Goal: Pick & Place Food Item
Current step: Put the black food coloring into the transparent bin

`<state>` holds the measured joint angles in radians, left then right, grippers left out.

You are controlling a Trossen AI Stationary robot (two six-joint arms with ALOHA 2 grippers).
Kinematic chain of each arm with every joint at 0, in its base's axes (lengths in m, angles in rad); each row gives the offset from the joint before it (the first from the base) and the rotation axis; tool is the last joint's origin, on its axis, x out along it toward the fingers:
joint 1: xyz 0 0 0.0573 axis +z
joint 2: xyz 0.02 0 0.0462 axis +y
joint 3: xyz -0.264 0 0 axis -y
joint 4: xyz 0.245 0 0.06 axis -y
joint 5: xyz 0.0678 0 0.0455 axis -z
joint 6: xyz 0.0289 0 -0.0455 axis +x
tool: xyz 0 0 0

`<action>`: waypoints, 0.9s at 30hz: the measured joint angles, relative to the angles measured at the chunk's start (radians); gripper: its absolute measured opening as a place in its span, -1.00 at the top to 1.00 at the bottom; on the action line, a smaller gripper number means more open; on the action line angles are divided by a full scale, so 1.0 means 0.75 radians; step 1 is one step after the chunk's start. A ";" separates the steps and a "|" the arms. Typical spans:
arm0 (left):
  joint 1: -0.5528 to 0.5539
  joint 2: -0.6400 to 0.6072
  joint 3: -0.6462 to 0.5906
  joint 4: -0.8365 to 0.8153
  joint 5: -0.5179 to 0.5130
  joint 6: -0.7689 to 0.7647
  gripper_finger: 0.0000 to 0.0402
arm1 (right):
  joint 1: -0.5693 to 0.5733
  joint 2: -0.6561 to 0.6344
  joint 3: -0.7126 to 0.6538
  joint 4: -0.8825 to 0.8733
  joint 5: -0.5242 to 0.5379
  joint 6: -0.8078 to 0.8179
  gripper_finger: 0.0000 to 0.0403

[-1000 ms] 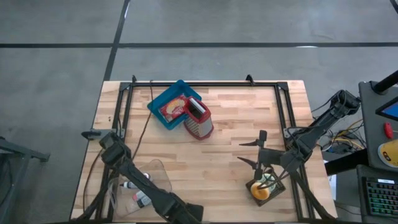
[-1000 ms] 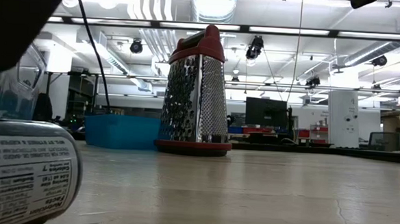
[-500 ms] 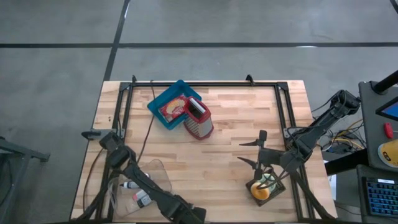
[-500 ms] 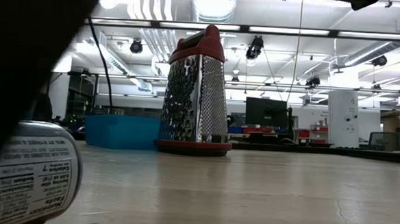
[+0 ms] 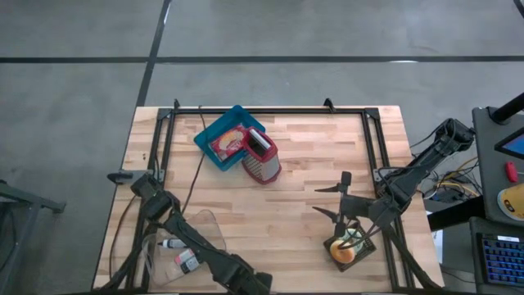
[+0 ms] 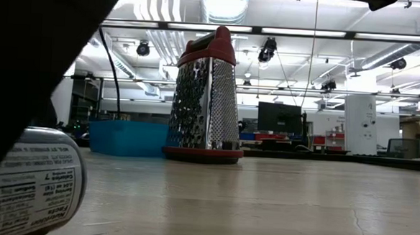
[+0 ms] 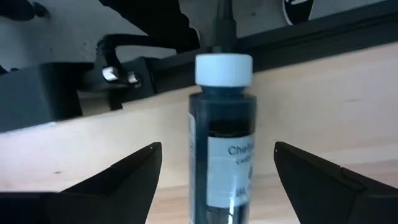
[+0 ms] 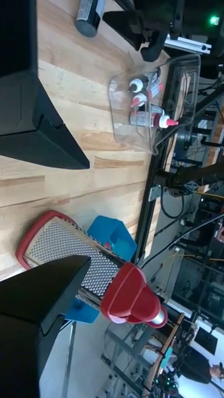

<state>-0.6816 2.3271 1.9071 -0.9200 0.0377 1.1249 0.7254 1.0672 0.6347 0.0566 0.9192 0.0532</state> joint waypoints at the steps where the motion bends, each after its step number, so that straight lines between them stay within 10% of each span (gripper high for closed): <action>1: 0.001 0.007 -0.001 0.015 0.001 0.002 -0.56 | 0.000 0.000 0.000 0.000 0.000 0.000 -0.16; 14: 0.019 0.053 -0.001 0.007 0.020 0.027 -0.47 | 0.002 0.001 0.000 0.001 -0.002 0.000 -0.16; 27: 0.017 0.054 -0.003 0.017 -0.022 0.051 0.38 | 0.002 0.001 0.000 0.000 -0.003 -0.001 -0.16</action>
<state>-0.6687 2.3676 1.9045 -0.9073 0.0215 1.1634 0.7265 1.0679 0.6346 0.0566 0.9169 0.0528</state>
